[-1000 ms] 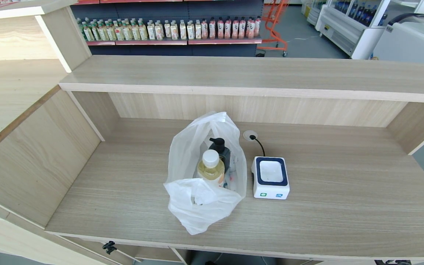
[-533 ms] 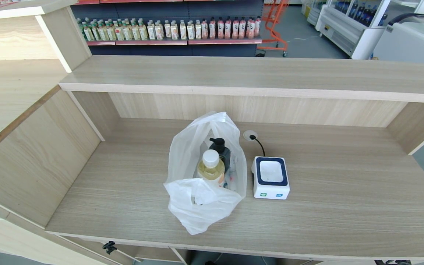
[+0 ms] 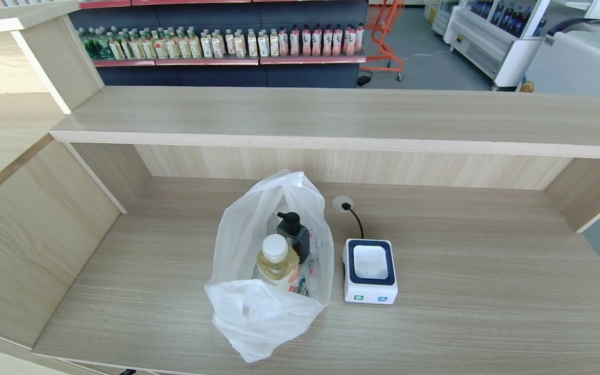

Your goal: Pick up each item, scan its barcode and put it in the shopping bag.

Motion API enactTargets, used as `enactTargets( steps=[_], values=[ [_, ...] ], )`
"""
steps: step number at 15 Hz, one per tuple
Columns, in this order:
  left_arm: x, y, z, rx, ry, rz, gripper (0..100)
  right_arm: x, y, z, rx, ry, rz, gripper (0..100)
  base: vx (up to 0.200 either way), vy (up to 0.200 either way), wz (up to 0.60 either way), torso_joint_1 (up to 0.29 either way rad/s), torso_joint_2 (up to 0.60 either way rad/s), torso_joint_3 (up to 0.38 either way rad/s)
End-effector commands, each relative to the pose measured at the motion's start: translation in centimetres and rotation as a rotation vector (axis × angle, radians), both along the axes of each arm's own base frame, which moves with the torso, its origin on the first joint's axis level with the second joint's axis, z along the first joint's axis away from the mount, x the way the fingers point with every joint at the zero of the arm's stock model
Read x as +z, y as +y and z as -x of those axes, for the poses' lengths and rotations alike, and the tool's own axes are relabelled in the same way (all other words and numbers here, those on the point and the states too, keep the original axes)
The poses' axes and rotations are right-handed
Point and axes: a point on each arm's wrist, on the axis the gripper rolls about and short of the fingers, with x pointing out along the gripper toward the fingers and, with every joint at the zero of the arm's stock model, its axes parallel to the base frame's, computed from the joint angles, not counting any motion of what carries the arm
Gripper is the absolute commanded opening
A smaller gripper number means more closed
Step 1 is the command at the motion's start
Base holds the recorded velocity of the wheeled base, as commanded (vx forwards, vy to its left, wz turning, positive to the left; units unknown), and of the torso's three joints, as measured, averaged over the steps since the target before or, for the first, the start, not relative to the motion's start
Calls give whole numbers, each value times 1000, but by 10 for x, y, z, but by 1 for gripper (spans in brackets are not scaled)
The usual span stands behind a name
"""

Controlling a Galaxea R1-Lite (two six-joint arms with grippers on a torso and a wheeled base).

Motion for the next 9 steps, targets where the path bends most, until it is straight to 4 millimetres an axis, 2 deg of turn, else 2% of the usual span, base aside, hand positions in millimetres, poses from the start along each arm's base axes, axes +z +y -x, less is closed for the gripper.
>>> enactTargets(
  steps=[1,9],
  values=[
    [0,0,0,1,0,0,100,0,0,0,0,4,-1,0,0,0,0,0,0,0],
    [0,0,0,1,0,0,100,0,0,0,0,4,2,0,0,0,0,0,0,0]
  ],
)
